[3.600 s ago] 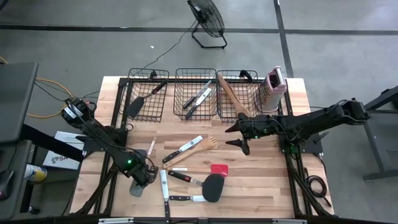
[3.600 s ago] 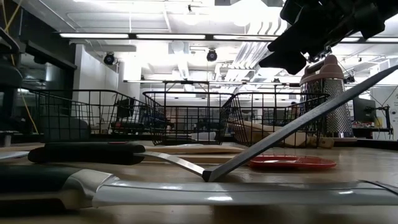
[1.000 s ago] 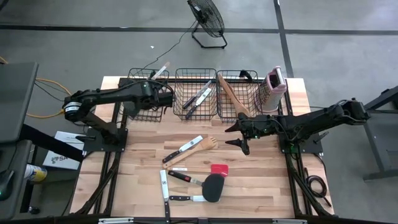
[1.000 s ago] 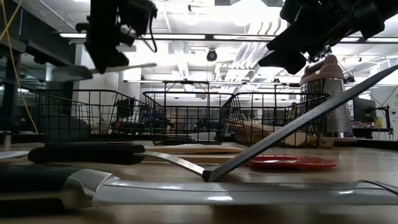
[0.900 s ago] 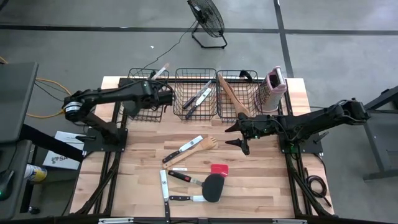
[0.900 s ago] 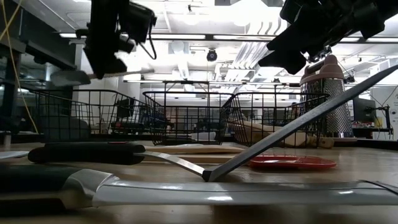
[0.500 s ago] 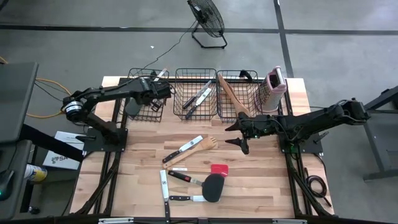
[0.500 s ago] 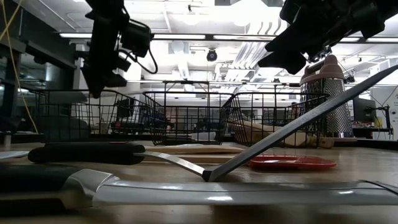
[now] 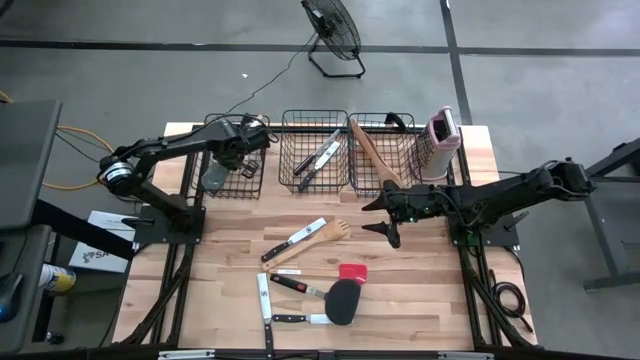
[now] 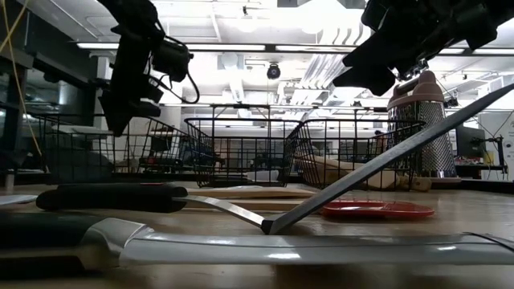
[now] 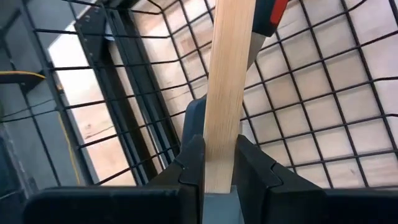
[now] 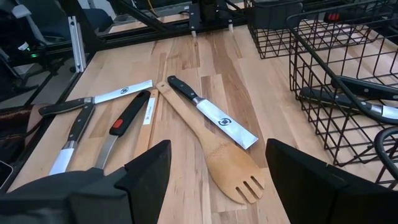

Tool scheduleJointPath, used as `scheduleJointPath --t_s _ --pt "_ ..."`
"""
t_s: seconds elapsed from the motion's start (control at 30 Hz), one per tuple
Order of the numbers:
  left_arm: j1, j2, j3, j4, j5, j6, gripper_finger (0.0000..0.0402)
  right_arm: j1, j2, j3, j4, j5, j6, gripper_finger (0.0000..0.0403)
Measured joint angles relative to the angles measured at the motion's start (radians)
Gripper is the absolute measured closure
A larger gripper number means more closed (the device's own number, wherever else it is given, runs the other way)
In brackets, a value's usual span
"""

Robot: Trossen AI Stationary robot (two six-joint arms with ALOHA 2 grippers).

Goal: Pick & Place Kitchen Items
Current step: Put the gray spatula into the left black wire basket, then put the black knife into the middle black wire basket

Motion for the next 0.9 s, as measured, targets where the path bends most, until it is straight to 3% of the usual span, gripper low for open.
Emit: scheduleJointPath --t_s 0.43,0.63,0.9 --pt "0.028 0.000 -0.001 0.067 0.042 0.140 0.0350 0.000 0.000 0.000 0.000 0.000 0.003 0.0149" --pt "0.028 0.000 -0.001 0.072 0.039 0.140 0.0311 0.000 0.000 0.000 0.000 0.000 0.021 0.0149" --pt "0.028 0.000 -0.001 0.072 0.047 0.139 0.0303 0.000 0.000 0.000 0.000 0.000 0.026 0.0149"
